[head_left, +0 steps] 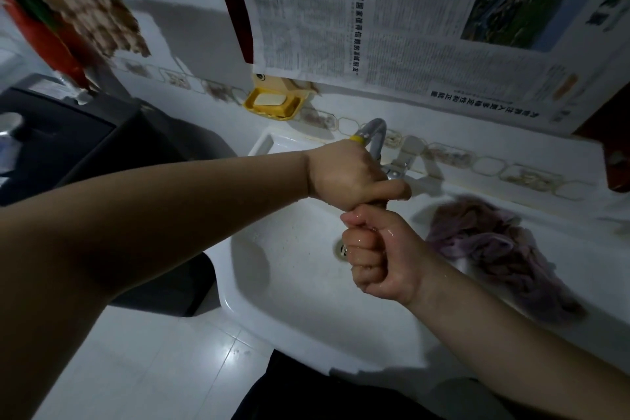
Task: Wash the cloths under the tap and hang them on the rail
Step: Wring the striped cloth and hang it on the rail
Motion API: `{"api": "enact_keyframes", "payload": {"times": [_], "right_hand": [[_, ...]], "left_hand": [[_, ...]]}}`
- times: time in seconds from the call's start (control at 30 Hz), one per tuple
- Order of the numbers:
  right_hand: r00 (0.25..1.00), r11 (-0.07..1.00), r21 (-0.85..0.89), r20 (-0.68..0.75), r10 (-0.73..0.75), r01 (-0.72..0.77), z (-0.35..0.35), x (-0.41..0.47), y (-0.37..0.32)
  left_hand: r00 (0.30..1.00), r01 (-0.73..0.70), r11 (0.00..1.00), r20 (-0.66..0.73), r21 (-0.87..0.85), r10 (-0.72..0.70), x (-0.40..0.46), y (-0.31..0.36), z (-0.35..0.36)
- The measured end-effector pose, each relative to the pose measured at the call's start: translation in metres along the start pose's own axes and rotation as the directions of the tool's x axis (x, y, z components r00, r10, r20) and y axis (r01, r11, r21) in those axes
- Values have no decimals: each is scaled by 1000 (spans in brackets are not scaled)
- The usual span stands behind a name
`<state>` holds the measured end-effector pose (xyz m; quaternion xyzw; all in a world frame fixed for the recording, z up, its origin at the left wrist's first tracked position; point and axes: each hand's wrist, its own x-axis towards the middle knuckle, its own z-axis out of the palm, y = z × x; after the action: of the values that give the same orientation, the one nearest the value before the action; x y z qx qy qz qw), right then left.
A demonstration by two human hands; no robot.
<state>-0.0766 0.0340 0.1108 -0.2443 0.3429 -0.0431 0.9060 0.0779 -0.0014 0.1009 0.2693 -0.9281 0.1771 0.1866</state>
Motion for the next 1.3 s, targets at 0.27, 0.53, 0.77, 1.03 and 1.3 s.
{"api": "enact_keyframes", "payload": {"times": [0.27,0.53,0.77,1.03,1.3], "right_hand": [[999,965,-263,42,-13,24,-26,35,8],[814,69,-987,-158,-559,-144,-45,97,-4],[693,-54,-993,-31,-720,-102,58,152,2],[704,-133,-987,33,-710,-89,188,200,-23],[527,-22,-972,147,-837,236,269,230,-28]], "left_hand": [[963,132,986,251,-102,-103,-30,0,-5],[425,837,543,712,-73,-559,-100,-1,-2],[278,951,292,706,-105,-651,-199,-29,-58],[411,899,321,318,-299,-854,-290,-87,-136],[255,704,15,234,-710,-938,-320,-107,-182]]}}
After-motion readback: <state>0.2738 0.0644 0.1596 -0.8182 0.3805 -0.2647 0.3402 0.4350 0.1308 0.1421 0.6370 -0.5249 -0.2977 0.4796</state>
